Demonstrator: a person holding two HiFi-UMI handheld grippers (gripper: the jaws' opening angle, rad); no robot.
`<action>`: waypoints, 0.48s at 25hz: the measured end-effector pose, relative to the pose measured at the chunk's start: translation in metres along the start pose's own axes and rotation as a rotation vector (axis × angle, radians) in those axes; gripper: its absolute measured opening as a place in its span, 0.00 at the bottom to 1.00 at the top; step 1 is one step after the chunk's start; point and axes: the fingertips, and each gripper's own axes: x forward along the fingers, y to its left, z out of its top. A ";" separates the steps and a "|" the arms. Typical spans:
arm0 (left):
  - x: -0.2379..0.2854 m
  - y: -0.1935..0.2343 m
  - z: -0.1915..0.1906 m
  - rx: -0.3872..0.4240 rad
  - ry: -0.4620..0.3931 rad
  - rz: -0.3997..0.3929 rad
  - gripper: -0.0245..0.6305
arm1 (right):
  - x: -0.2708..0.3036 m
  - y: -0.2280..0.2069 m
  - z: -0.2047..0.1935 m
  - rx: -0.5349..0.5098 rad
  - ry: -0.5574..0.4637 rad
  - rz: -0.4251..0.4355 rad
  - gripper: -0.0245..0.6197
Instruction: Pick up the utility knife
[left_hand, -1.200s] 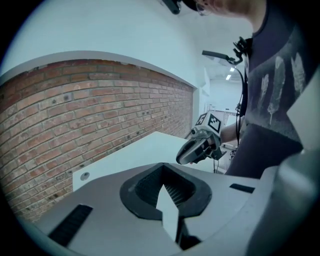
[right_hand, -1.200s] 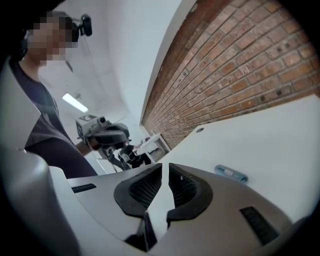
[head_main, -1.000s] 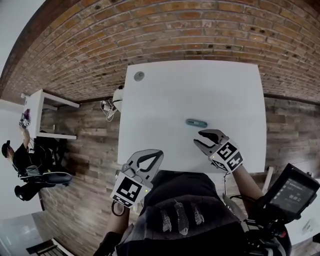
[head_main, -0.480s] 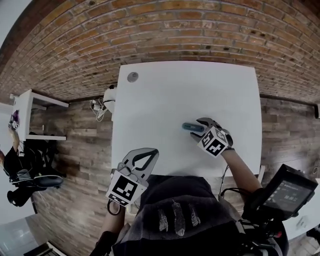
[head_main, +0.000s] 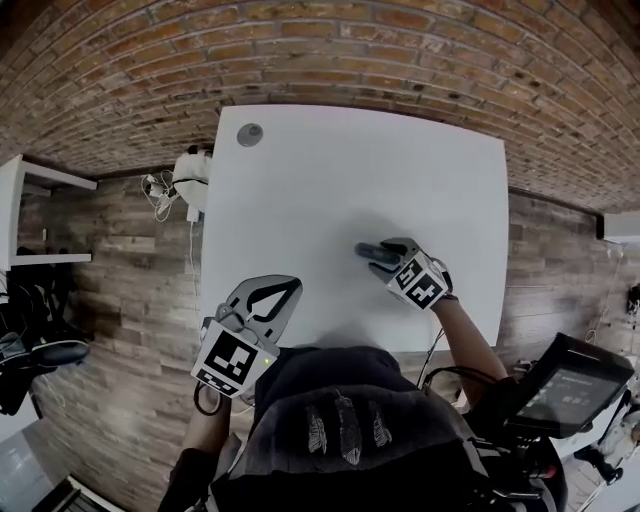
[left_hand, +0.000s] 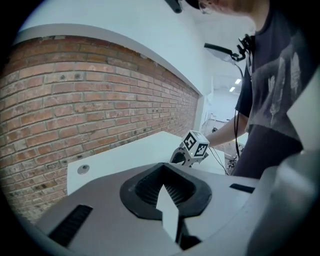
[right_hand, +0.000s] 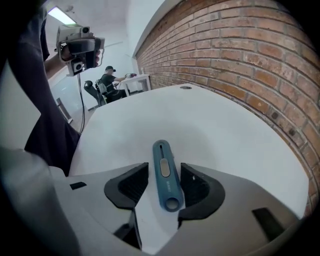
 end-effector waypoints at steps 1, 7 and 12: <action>0.001 0.002 -0.001 -0.003 -0.001 -0.003 0.03 | 0.001 -0.001 0.001 0.010 0.002 -0.005 0.32; 0.008 0.003 0.009 0.011 -0.016 -0.013 0.03 | 0.000 0.001 0.003 0.010 -0.014 -0.056 0.24; 0.003 0.000 0.019 0.007 -0.035 0.009 0.03 | -0.033 0.015 0.039 -0.097 -0.122 -0.070 0.24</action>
